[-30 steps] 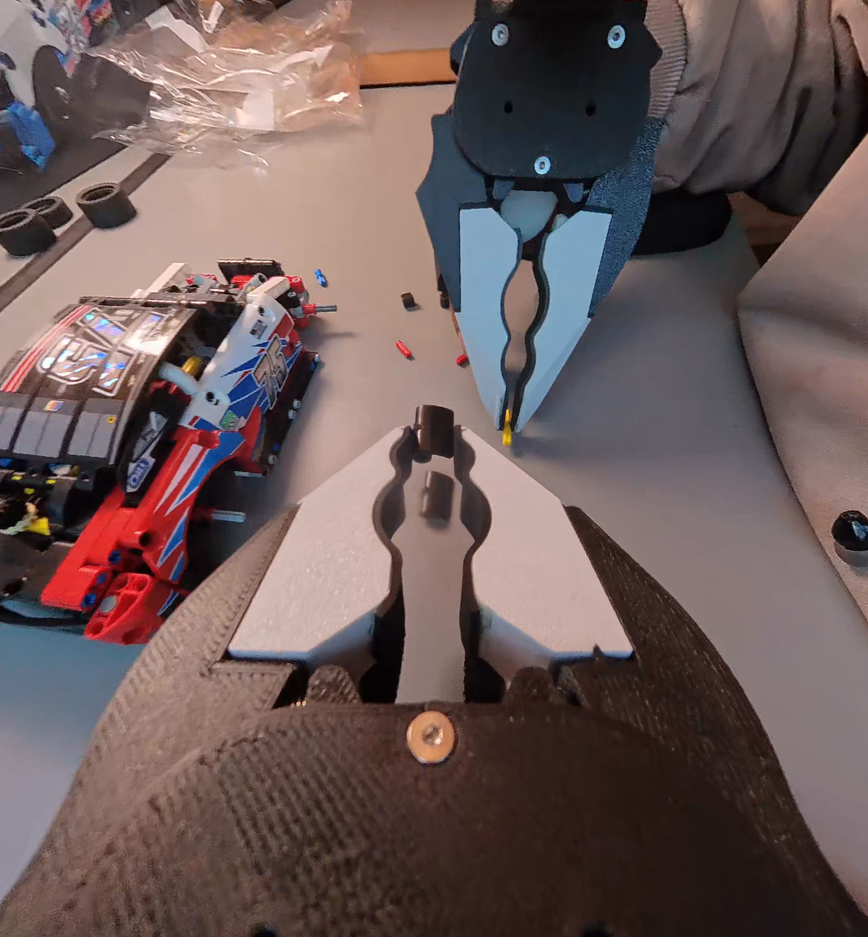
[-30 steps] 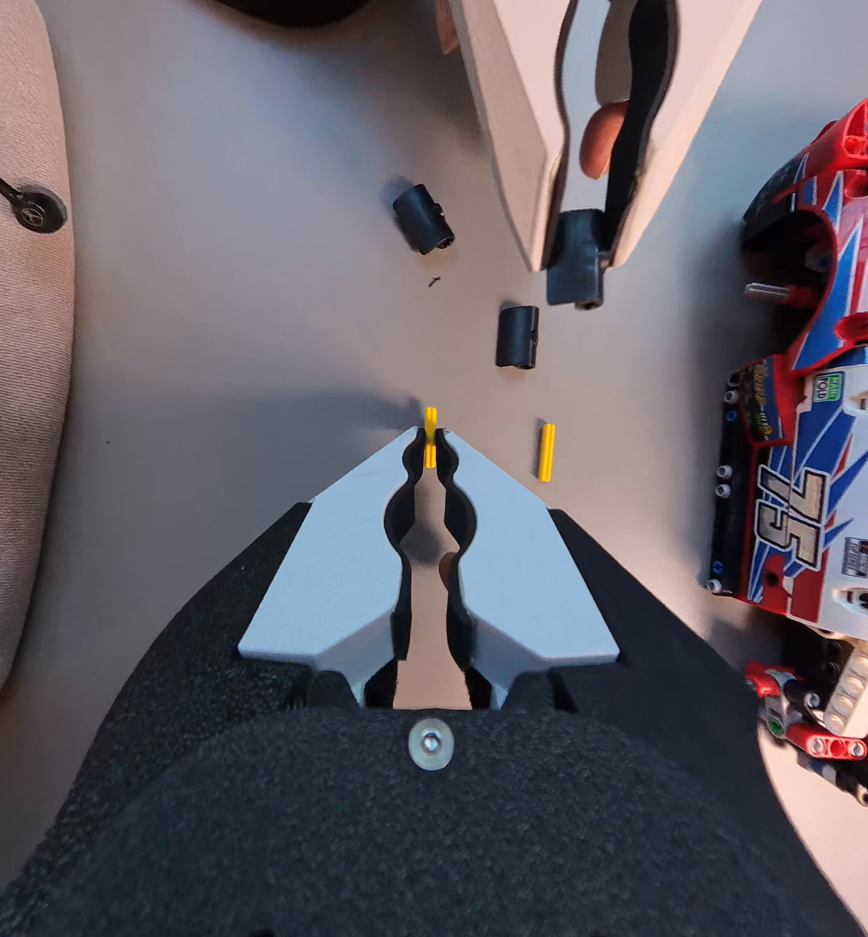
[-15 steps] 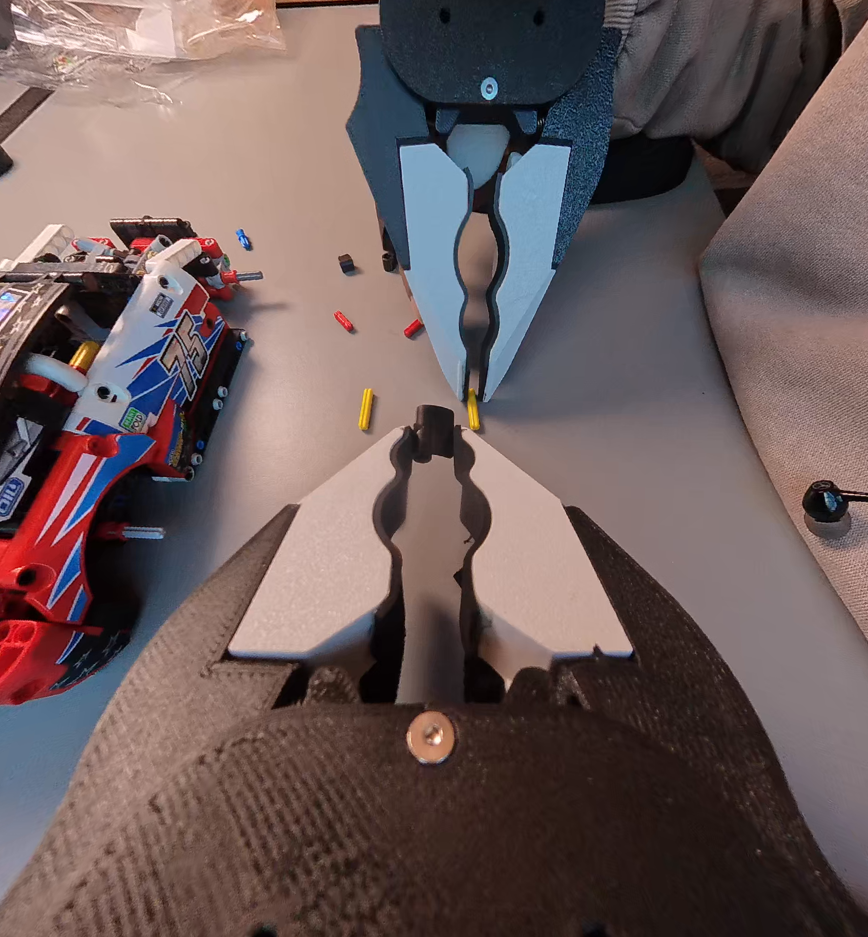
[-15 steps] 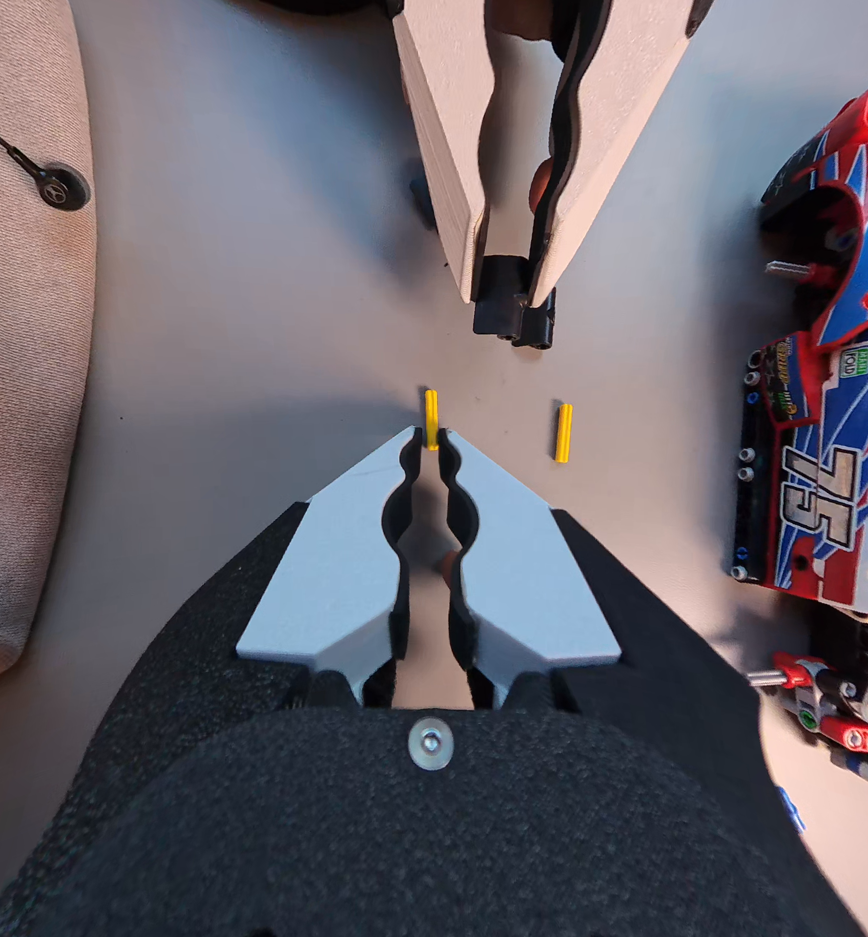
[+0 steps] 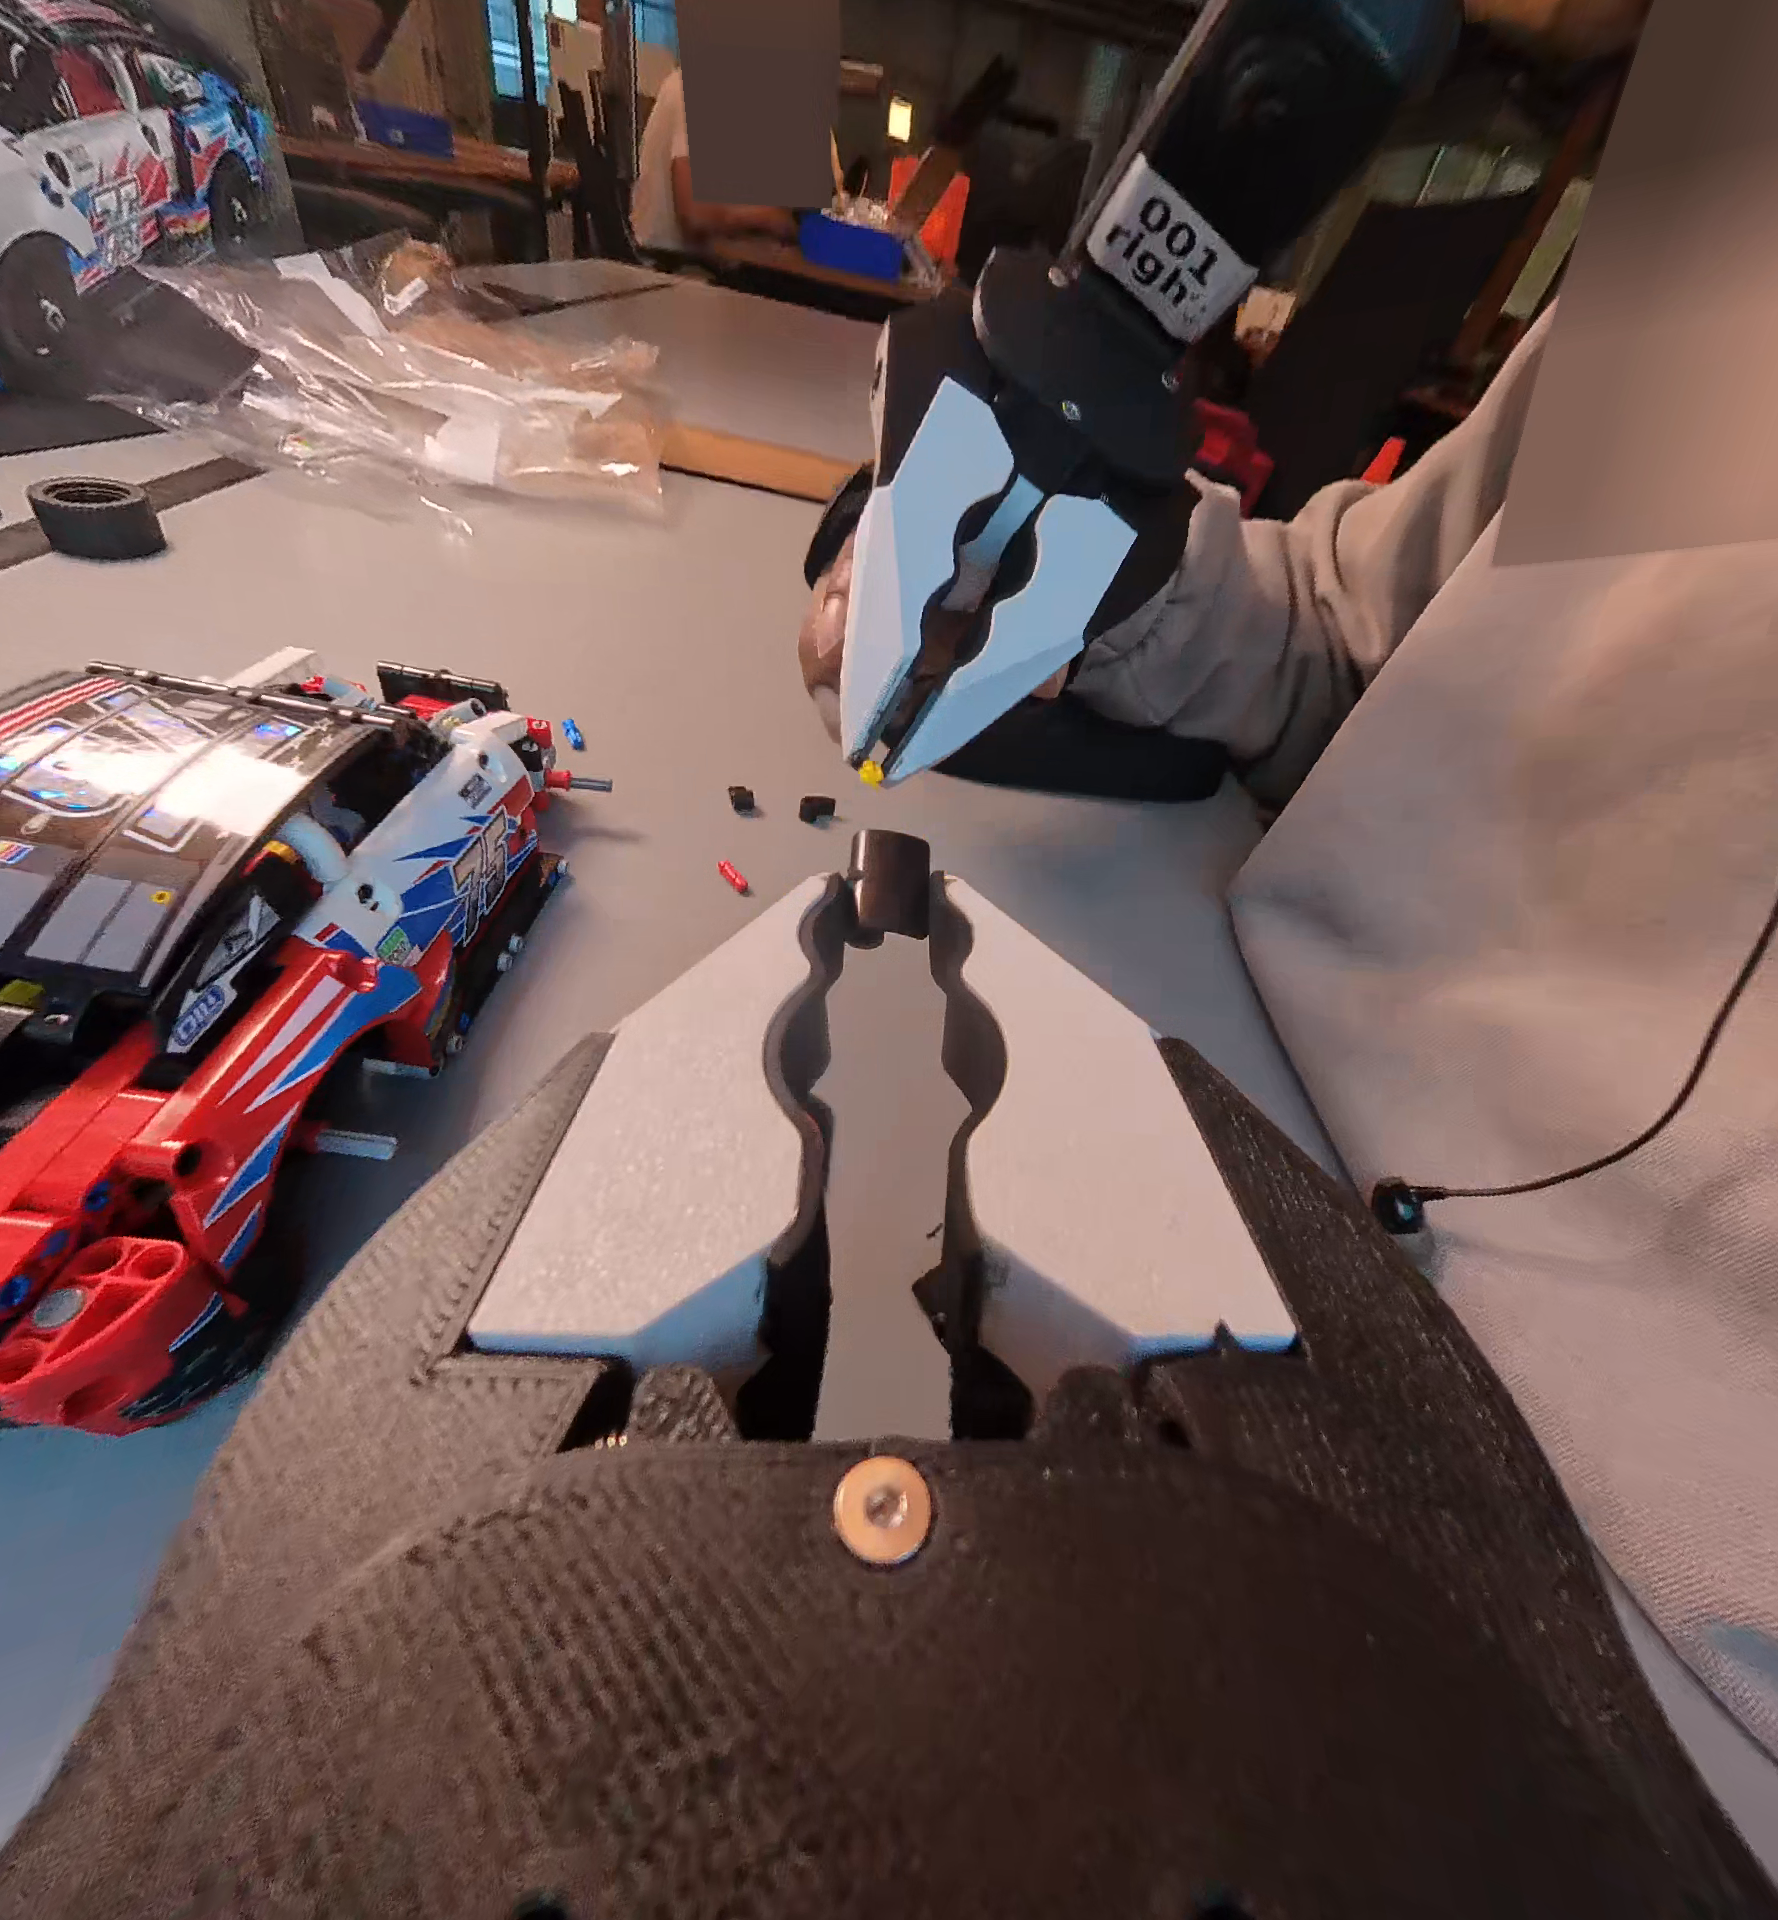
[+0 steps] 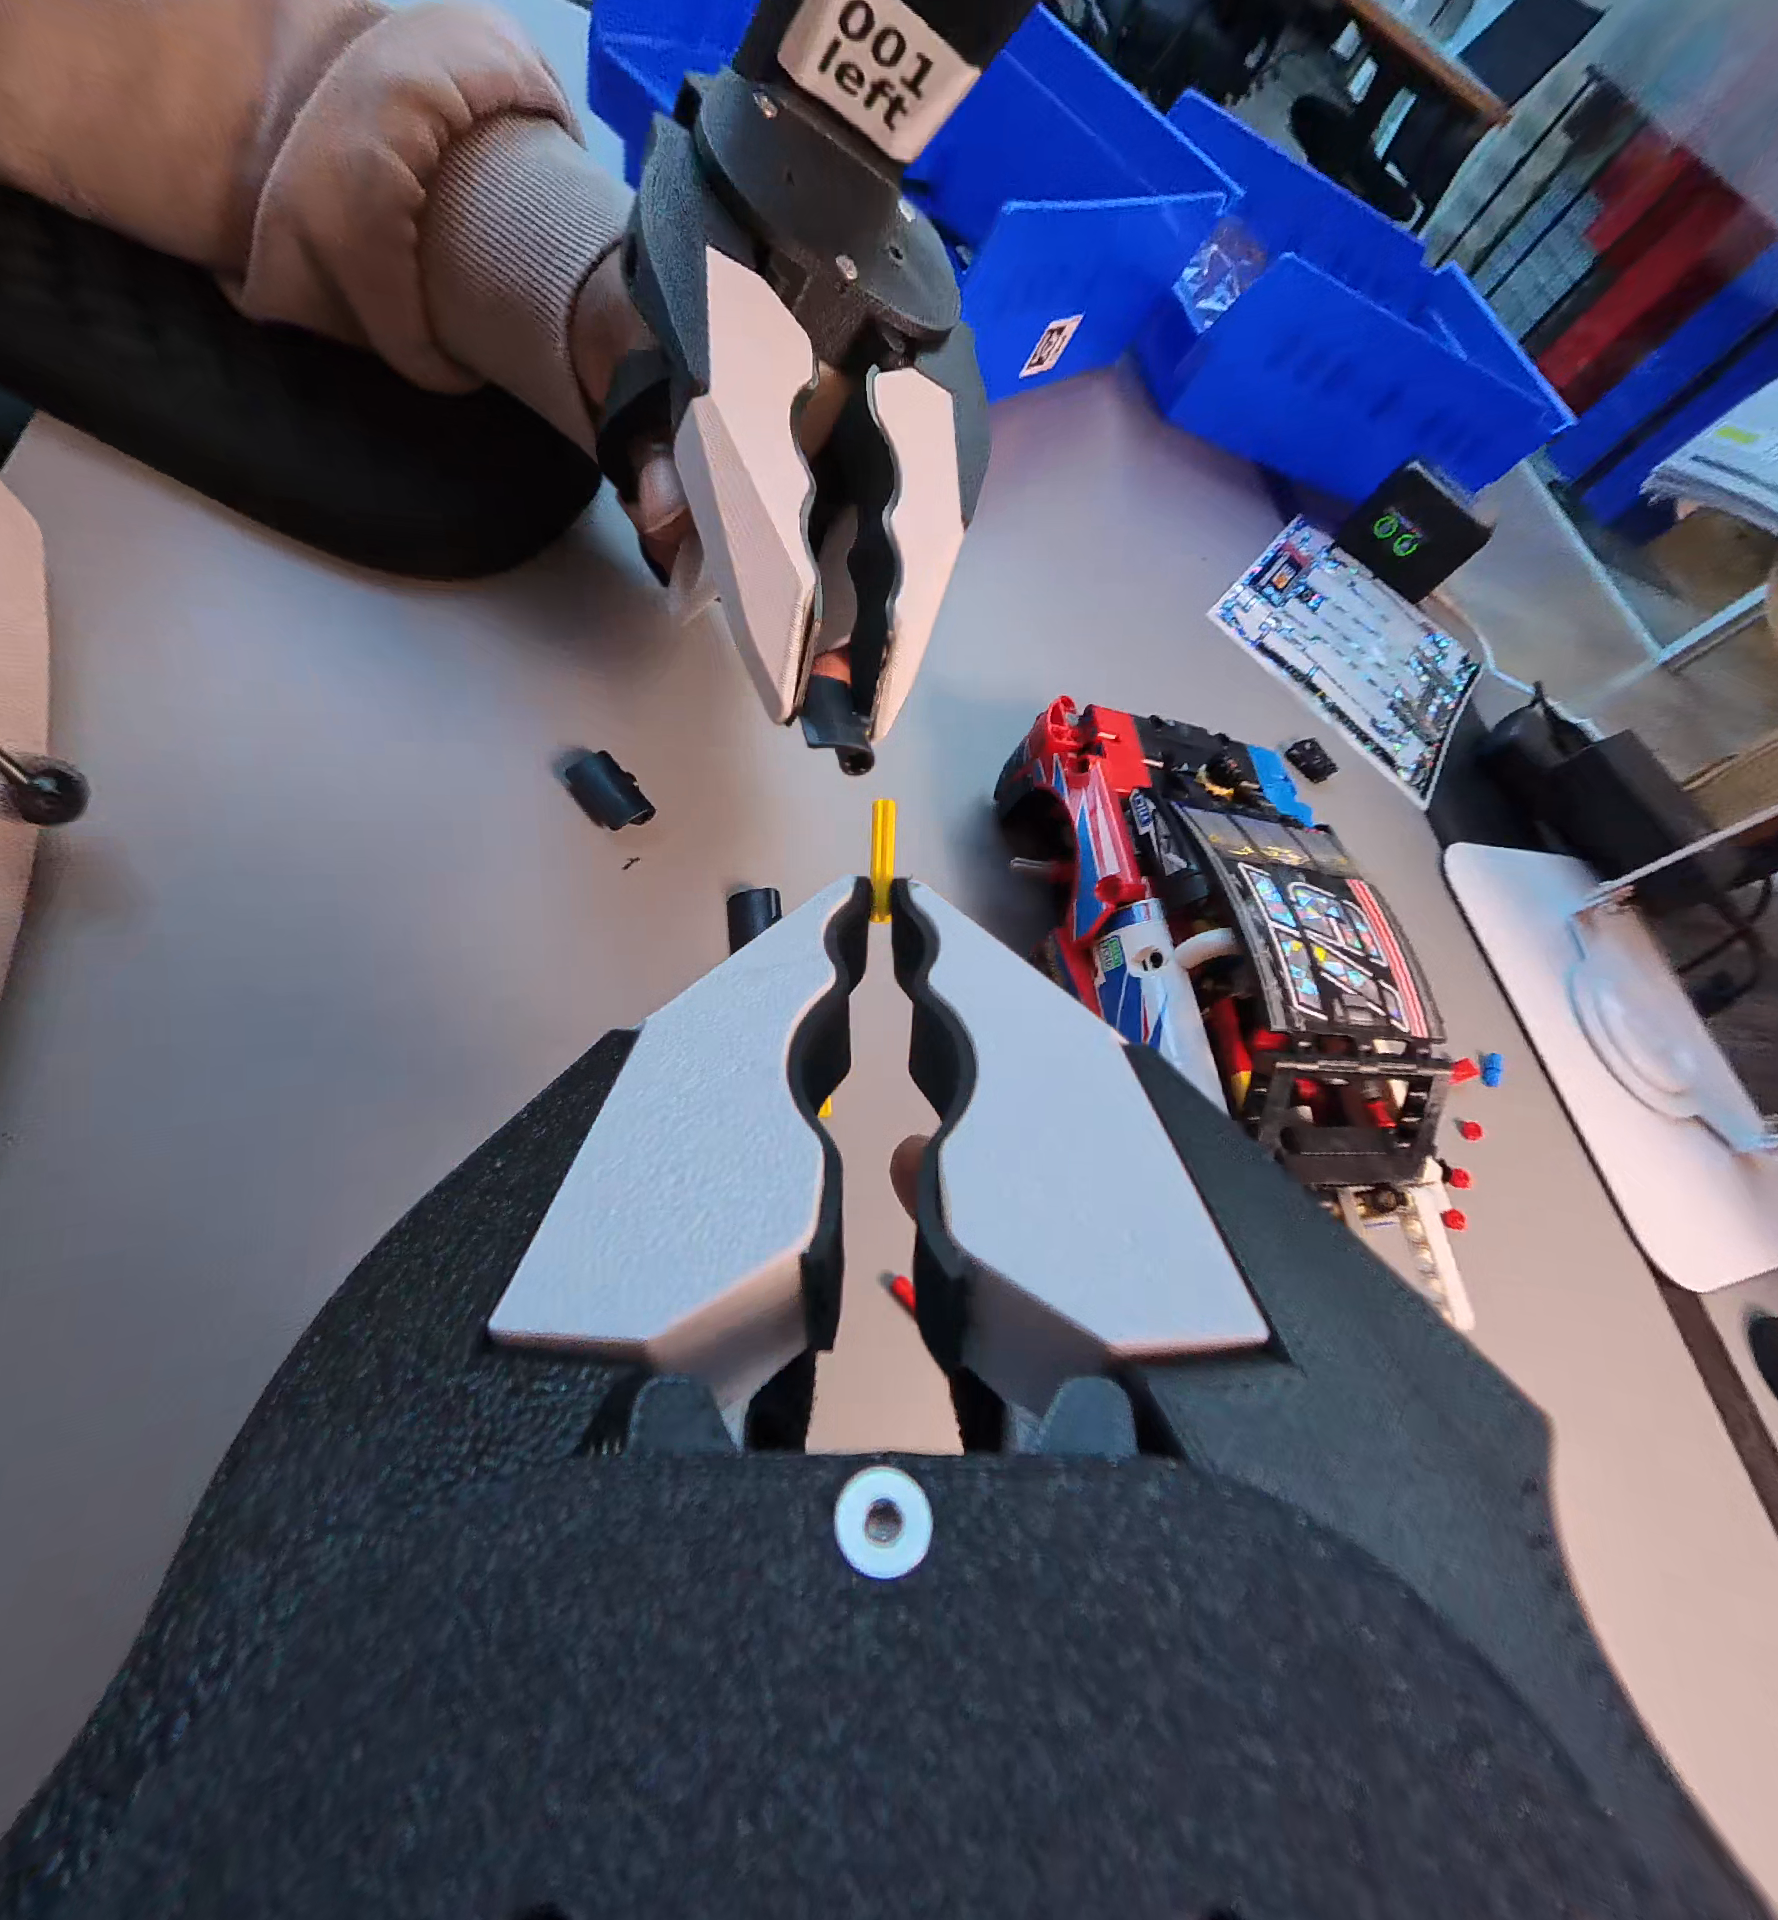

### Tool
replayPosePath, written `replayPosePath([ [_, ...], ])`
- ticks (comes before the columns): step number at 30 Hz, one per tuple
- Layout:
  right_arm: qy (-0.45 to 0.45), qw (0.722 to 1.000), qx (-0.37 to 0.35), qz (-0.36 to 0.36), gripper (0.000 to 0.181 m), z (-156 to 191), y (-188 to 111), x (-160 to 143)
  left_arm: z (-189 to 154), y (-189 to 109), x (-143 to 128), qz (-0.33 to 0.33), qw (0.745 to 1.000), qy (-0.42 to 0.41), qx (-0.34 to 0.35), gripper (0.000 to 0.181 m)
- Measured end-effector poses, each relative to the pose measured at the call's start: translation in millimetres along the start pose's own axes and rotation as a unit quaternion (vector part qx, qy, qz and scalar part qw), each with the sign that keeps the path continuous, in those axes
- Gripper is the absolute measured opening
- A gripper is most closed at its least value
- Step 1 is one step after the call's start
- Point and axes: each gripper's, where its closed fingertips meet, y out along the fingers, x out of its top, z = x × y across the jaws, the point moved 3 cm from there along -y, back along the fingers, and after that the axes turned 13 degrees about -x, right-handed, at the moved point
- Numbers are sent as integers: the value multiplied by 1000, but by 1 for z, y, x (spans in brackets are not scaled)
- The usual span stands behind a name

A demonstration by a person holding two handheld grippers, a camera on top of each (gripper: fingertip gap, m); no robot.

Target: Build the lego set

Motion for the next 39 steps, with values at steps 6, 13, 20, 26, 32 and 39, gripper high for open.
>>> replayPosePath([
  [6,-32,999,-18,-2,2,5,-2,4,-3,2,5,-34,999,-22,-35,14],
  [13,-62,998,-20,7,2,11,-1,3,-2,9,-1,-9,999,-21,-30,14],
  [20,-93,995,-21,32,2,15,3,-7,0,13,-9,23,1000,-15,-15,14],
  [26,-127,989,-27,66,2,18,7,-18,3,18,-18,86,995,29,31,14],
  [32,-148,983,-25,101,2,21,13,-31,8,24,-29,180,972,112,96,14],
  [39,-154,982,-6,109,2,27,17,-39,10,28,-41,255,949,144,121,14],
])
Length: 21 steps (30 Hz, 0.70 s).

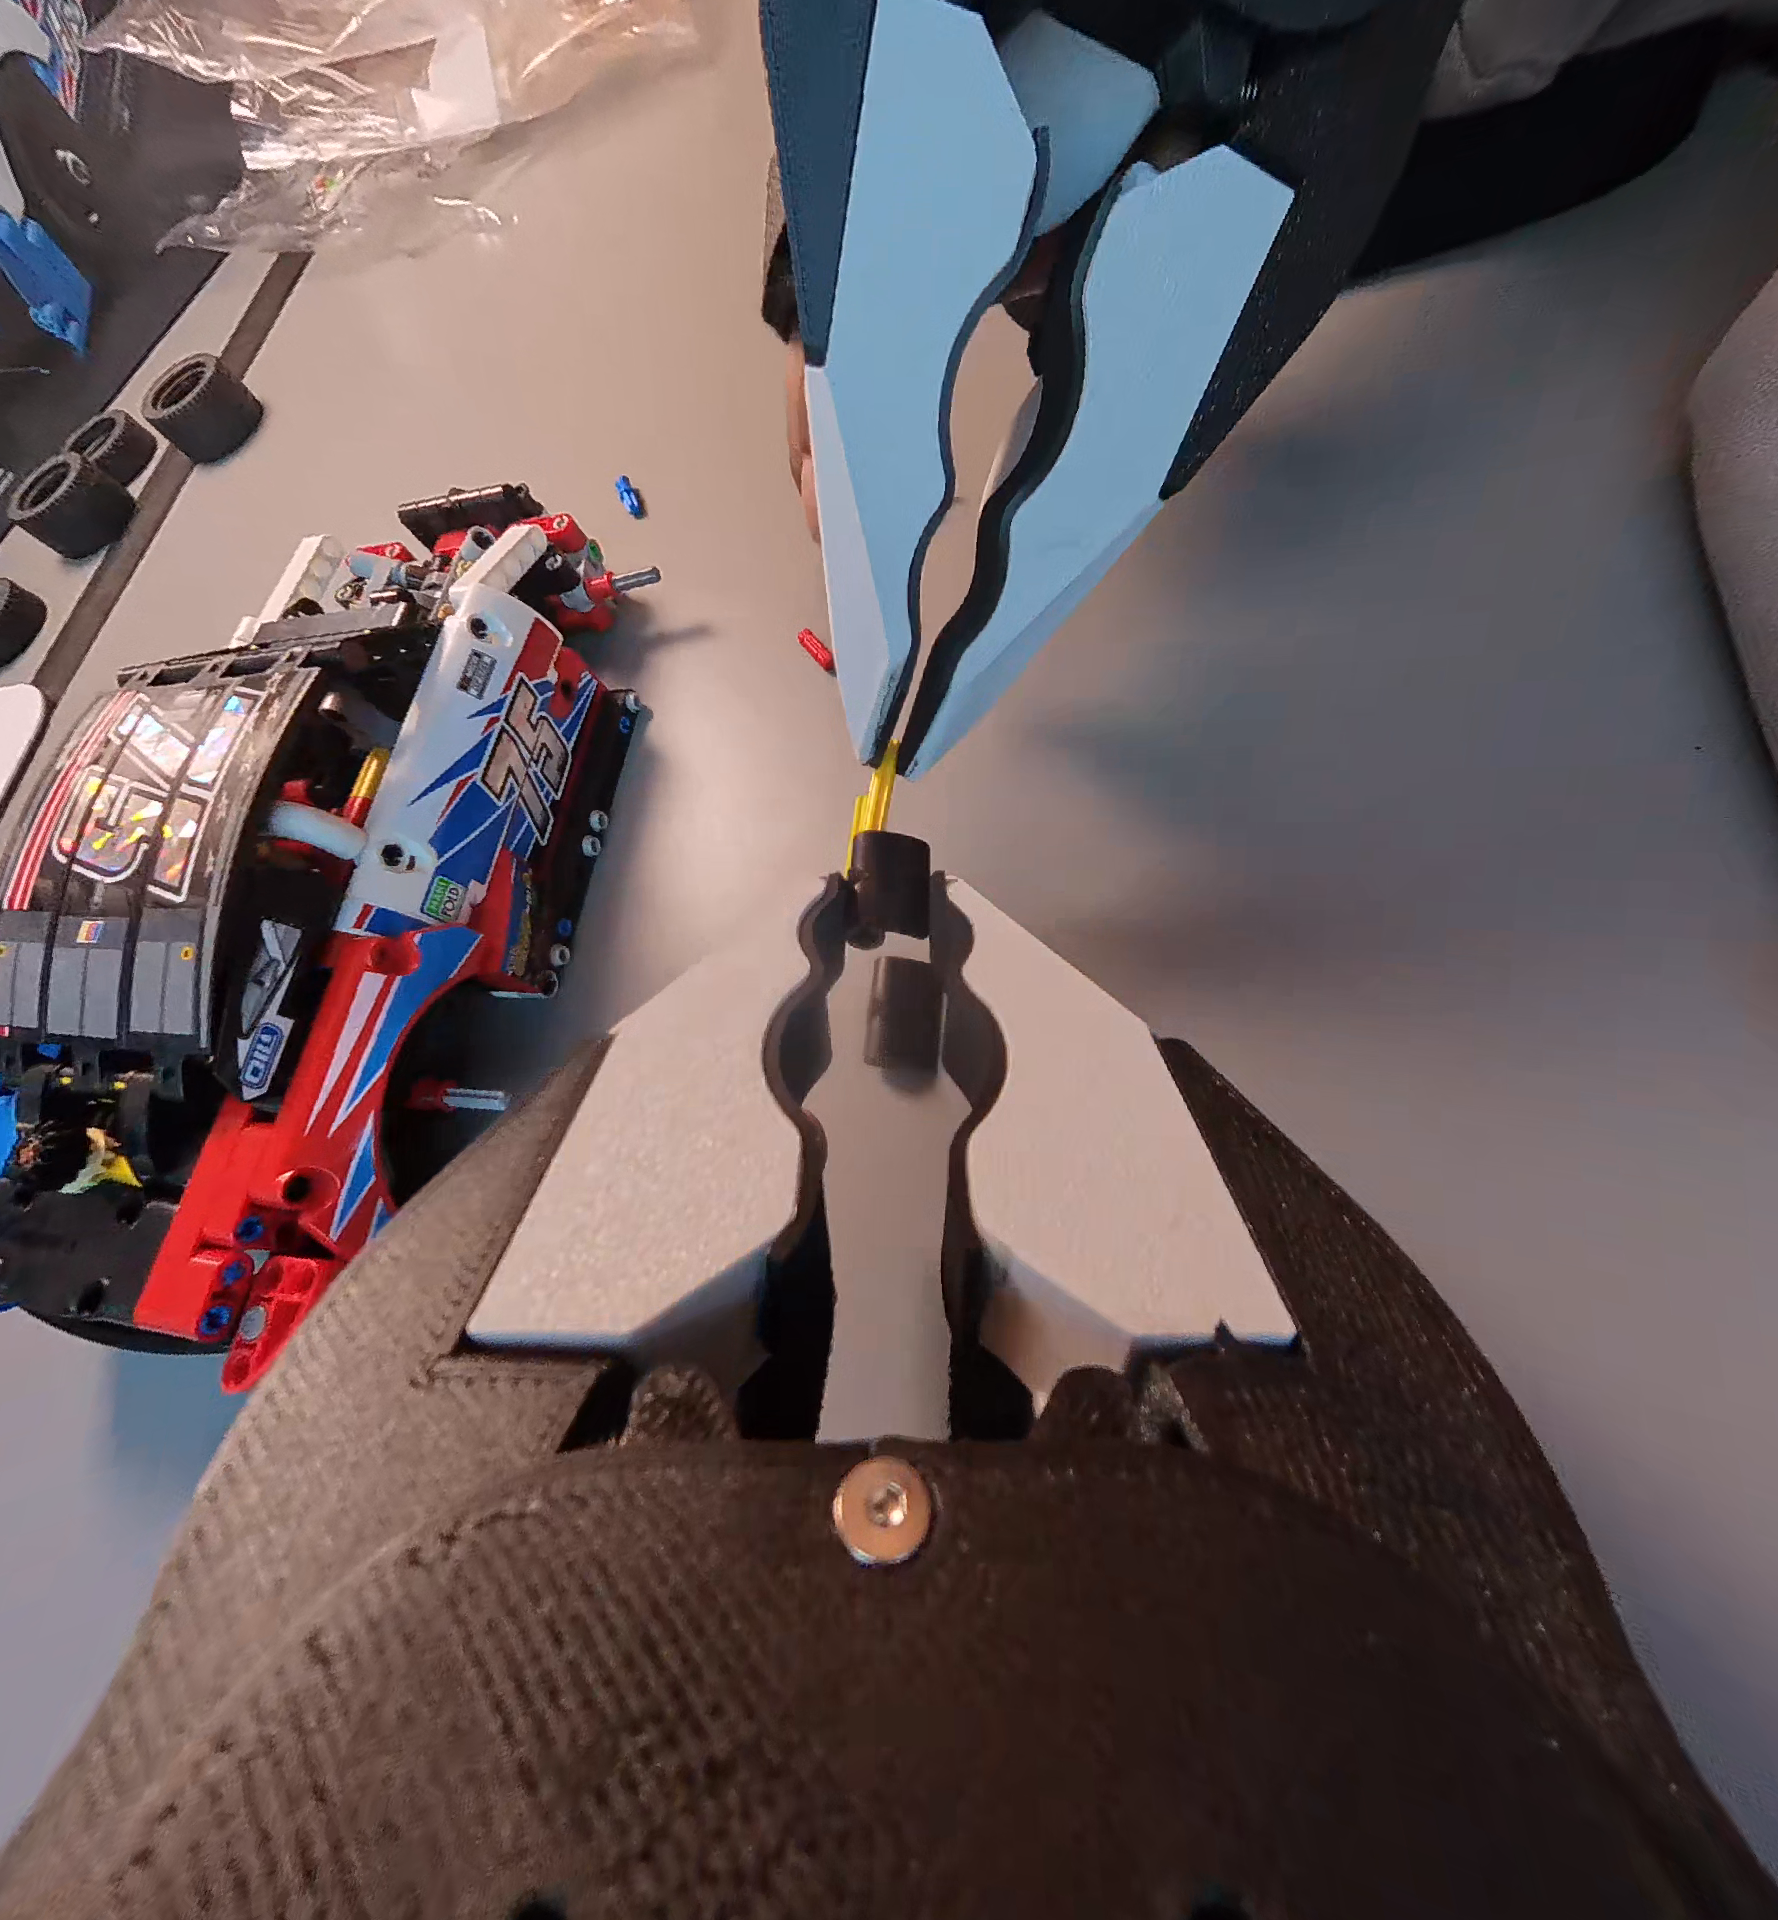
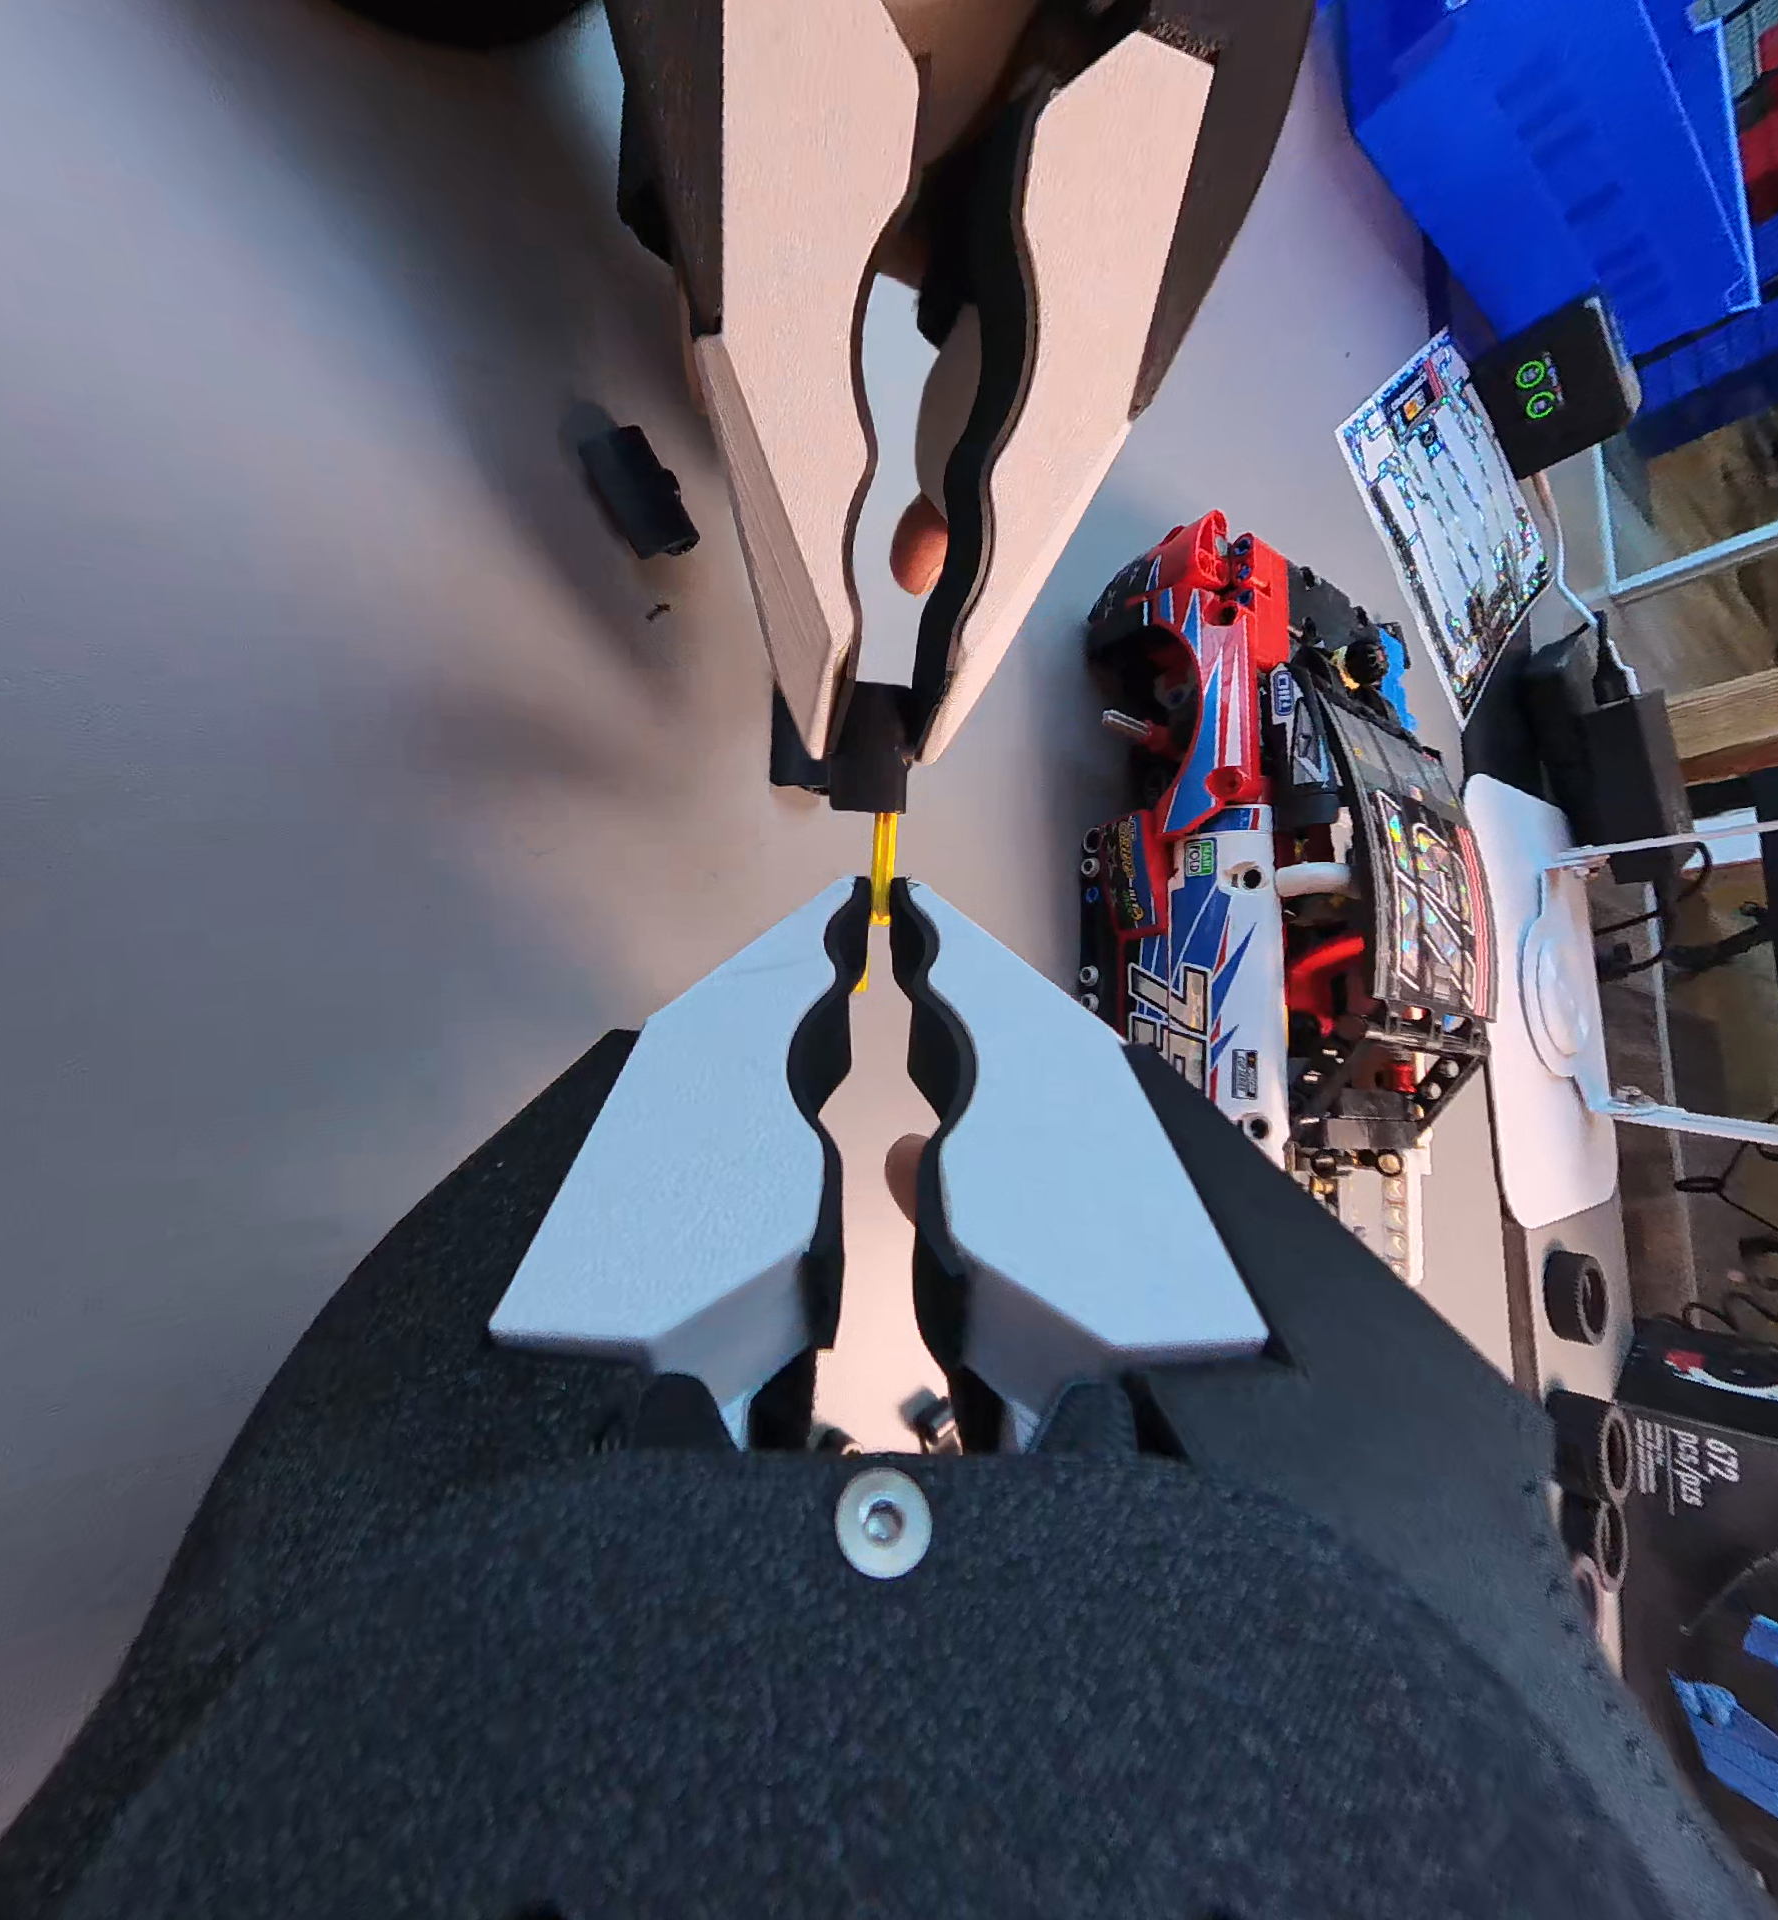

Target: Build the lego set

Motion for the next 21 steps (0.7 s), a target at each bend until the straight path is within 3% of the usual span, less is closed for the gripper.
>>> replayPosePath([
  [5,32,997,35,-64,0,1,-7,5,-7,-5,2,-45,997,-29,-50,13],
  [10,133,972,77,-179,0,-9,-26,30,-17,-10,19,-120,987,-47,-98,14],
  [13,123,975,71,-173,0,-8,-24,34,-18,-12,31,-145,984,-42,-97,14],
  [16,173,965,54,-191,0,-27,-32,30,-10,-19,24,-138,986,-47,-76,14],
  [21,202,970,65,-119,0,-44,-38,-11,0,-23,14,-126,989,-64,-53,14],
])
